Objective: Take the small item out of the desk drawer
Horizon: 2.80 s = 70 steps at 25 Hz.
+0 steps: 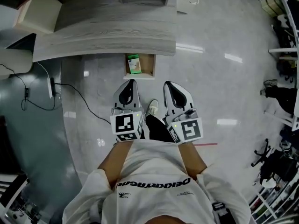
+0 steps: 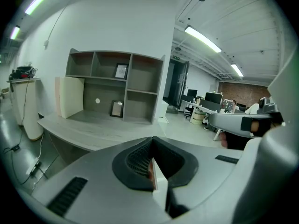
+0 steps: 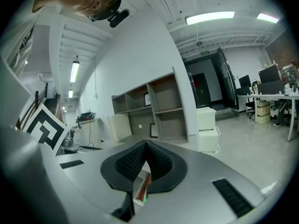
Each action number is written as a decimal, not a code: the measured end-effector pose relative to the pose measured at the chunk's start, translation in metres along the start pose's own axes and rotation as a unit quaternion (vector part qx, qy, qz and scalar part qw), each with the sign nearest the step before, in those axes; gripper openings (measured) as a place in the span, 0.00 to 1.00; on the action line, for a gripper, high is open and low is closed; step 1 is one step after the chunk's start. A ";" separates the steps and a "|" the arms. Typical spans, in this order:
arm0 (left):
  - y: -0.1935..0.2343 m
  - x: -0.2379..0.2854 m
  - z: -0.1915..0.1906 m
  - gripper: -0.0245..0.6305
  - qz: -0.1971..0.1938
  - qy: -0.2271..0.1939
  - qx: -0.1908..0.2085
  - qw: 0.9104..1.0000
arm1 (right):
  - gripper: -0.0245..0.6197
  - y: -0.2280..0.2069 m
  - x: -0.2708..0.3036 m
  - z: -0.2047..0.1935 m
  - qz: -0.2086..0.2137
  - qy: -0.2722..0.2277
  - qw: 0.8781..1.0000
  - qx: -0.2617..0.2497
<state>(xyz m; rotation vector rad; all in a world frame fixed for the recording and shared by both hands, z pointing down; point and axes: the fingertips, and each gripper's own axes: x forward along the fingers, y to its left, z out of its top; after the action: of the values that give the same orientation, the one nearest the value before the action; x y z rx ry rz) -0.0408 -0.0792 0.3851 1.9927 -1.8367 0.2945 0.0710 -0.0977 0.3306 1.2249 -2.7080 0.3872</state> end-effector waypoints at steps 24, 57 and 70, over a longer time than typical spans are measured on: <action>0.063 0.106 -0.139 0.06 0.042 0.115 -0.059 0.991 | 0.09 -0.015 0.061 -0.129 -0.002 0.071 0.997 0.028; 0.078 0.196 -0.246 0.61 0.013 0.248 -0.118 0.961 | 0.09 -0.017 0.086 -0.210 -0.018 0.119 0.991 0.054; 0.084 0.227 -0.273 0.67 0.021 0.299 -0.117 0.947 | 0.09 -0.017 0.094 -0.223 -0.017 0.130 0.989 0.062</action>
<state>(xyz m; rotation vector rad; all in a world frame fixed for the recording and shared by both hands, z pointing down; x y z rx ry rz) -0.0662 -0.1687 0.7385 1.4864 -1.4440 0.5894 0.0276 -0.1116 0.5689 1.1572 -2.4699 0.6693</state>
